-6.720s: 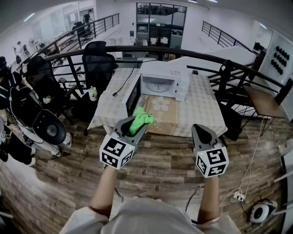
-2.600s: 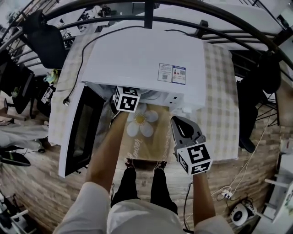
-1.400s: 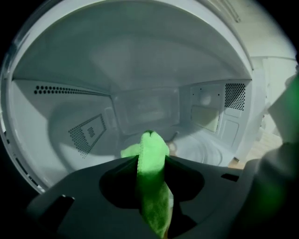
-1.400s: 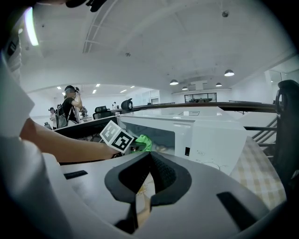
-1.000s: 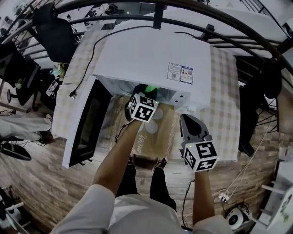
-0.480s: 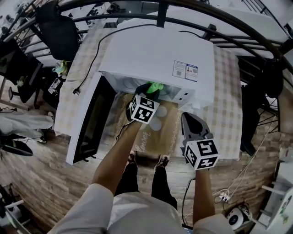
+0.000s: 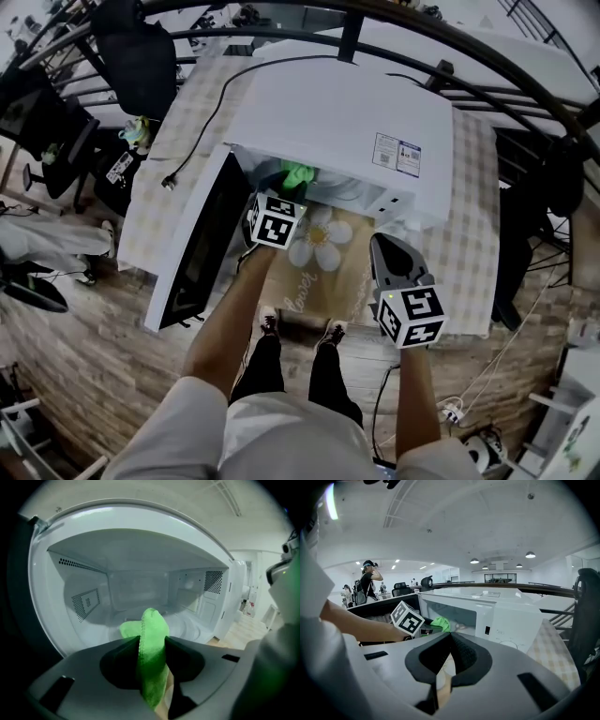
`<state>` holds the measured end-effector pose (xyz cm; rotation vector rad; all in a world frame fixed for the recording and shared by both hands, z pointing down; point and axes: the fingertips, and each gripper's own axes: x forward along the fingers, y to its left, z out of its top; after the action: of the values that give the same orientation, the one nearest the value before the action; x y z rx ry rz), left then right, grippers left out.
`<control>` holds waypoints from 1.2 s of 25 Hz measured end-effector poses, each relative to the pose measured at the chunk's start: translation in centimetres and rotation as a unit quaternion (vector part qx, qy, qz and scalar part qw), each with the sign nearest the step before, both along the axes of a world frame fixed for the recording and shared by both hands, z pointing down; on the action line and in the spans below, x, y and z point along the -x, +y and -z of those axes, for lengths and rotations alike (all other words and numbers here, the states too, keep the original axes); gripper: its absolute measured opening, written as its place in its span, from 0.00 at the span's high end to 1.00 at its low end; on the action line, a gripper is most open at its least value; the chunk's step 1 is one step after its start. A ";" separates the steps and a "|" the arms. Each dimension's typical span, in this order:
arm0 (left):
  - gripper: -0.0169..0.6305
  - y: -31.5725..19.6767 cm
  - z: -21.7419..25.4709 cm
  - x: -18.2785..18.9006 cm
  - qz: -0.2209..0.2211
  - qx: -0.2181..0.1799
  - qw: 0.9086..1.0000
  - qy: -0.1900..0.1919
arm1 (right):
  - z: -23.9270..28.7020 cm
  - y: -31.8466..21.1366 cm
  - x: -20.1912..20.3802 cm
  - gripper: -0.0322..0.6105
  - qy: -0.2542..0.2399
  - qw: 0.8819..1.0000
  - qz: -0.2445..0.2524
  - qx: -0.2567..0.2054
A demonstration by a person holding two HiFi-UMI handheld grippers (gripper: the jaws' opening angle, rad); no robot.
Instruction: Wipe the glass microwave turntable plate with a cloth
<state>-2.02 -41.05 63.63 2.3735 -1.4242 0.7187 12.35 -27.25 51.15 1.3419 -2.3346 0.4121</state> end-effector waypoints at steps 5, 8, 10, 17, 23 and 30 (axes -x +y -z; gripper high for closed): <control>0.76 2.5 -0.2 -5.1 -0.059 0.017 0.998 0.009 | 1.6 0.3 -0.3 0.93 0.013 1.000 0.005 -0.005; 0.76 4.3 0.3 -8.5 -0.089 0.021 0.996 0.024 | 3.1 0.7 -1.2 0.93 0.020 1.000 0.001 -0.013; 0.76 5.2 1.2 -9.9 -0.098 0.016 0.994 0.034 | 4.2 0.8 -2.1 0.93 0.023 0.999 -0.007 -0.022; 0.76 9.4 8.3 -9.6 -0.101 -0.019 0.992 0.067 | 9.2 1.3 -4.8 0.93 0.040 0.997 -0.019 -0.067; 0.76 11.0 16.4 -5.5 -0.079 -0.093 0.990 0.066 | 13.3 1.0 -4.7 0.93 0.050 0.992 0.002 -0.115; 0.76 11.5 25.8 0.0 -0.050 -0.175 0.981 0.061 | 17.8 0.1 -3.0 0.93 0.030 0.987 0.009 -0.160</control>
<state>-2.04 -29.51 37.84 2.7163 -1.4913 0.3583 15.35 -27.17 33.32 1.4496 -2.4339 -0.0135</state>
